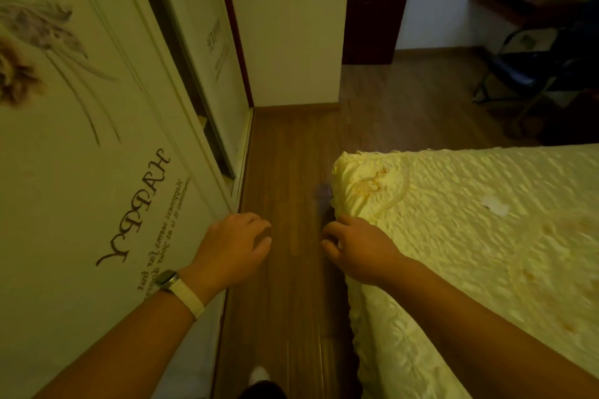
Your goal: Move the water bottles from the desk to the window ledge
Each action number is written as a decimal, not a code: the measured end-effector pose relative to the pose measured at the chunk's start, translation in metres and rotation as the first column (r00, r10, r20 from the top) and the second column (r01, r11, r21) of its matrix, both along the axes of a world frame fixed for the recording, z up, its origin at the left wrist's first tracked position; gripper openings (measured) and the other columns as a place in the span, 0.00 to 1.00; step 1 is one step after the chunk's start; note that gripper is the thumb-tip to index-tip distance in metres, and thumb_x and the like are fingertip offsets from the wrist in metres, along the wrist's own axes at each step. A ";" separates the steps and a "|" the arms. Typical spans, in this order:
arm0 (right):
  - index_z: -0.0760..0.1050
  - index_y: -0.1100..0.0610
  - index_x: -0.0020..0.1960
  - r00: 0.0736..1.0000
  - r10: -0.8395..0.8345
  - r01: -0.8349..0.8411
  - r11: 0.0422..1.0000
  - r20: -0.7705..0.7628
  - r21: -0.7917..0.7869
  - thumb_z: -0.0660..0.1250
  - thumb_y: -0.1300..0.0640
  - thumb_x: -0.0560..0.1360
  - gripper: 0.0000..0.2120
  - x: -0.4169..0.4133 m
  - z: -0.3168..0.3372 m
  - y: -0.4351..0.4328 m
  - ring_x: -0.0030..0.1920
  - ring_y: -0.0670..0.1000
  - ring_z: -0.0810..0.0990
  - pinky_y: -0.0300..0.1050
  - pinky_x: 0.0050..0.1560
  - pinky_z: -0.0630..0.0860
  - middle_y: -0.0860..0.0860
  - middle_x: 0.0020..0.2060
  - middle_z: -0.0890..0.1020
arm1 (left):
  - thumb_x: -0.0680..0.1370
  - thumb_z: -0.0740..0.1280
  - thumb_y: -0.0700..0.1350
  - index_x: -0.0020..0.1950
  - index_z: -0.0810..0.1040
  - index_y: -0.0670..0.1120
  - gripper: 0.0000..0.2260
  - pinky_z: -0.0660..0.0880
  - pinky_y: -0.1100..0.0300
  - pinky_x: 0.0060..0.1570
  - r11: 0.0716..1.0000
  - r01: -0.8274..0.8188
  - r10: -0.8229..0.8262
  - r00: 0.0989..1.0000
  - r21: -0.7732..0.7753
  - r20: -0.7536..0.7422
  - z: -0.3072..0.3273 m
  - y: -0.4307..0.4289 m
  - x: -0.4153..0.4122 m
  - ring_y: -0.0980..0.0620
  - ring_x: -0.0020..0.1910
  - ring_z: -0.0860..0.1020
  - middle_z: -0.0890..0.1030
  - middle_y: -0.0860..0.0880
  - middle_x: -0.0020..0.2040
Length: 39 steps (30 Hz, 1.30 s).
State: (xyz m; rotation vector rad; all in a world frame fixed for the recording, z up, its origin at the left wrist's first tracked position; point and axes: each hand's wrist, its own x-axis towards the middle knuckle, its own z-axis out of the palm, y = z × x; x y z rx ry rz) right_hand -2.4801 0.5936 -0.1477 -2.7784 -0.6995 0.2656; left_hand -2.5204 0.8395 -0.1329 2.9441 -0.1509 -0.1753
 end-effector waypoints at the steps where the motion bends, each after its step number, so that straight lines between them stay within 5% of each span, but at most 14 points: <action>1: 0.76 0.52 0.59 1.000 -0.008 0.008 1.000 -0.001 -0.001 0.57 0.43 0.79 0.17 0.014 -0.001 0.003 0.52 0.54 0.77 0.52 0.51 0.77 0.51 0.53 0.77 | 0.77 0.52 0.59 0.69 0.74 0.53 0.25 0.67 0.50 0.65 1.000 0.018 -0.018 1.000 0.004 -0.003 -0.001 0.003 0.016 0.50 0.67 0.71 0.75 0.52 0.68; 20: 0.75 0.50 0.64 0.947 -0.319 0.320 0.947 0.039 -0.019 0.58 0.45 0.80 0.17 0.309 0.032 0.093 0.57 0.53 0.76 0.47 0.50 0.75 0.50 0.59 0.76 | 0.82 0.54 0.56 0.71 0.71 0.54 0.19 0.63 0.52 0.68 0.957 0.288 -0.289 0.957 -0.027 -0.034 -0.011 0.087 0.385 0.52 0.70 0.68 0.72 0.53 0.70; 28: 0.76 0.51 0.63 0.958 -0.284 0.286 0.956 0.040 -0.066 0.58 0.45 0.81 0.16 0.406 0.019 0.107 0.55 0.51 0.76 0.44 0.47 0.73 0.48 0.58 0.77 | 0.82 0.55 0.56 0.72 0.70 0.53 0.19 0.64 0.51 0.69 0.952 0.305 -0.307 0.950 -0.037 -0.058 -0.011 0.103 0.483 0.51 0.71 0.67 0.71 0.53 0.71; 34: 0.78 0.54 0.57 0.981 -0.194 0.192 0.978 -0.022 -0.082 0.56 0.48 0.81 0.16 0.507 -0.004 0.102 0.54 0.50 0.76 0.50 0.51 0.77 0.49 0.54 0.78 | 0.82 0.56 0.55 0.72 0.69 0.54 0.18 0.65 0.52 0.69 0.961 0.273 -0.275 0.956 -0.036 -0.104 -0.029 0.104 0.572 0.52 0.70 0.67 0.71 0.53 0.71; 39: 0.77 0.52 0.56 0.983 -0.176 0.173 0.983 -0.045 -0.065 0.50 0.42 0.79 0.21 0.614 -0.007 0.083 0.51 0.51 0.77 0.49 0.49 0.78 0.49 0.51 0.78 | 0.82 0.56 0.54 0.73 0.68 0.54 0.19 0.64 0.53 0.69 0.964 0.267 -0.267 0.962 -0.003 -0.060 -0.020 0.078 0.661 0.53 0.71 0.67 0.71 0.54 0.71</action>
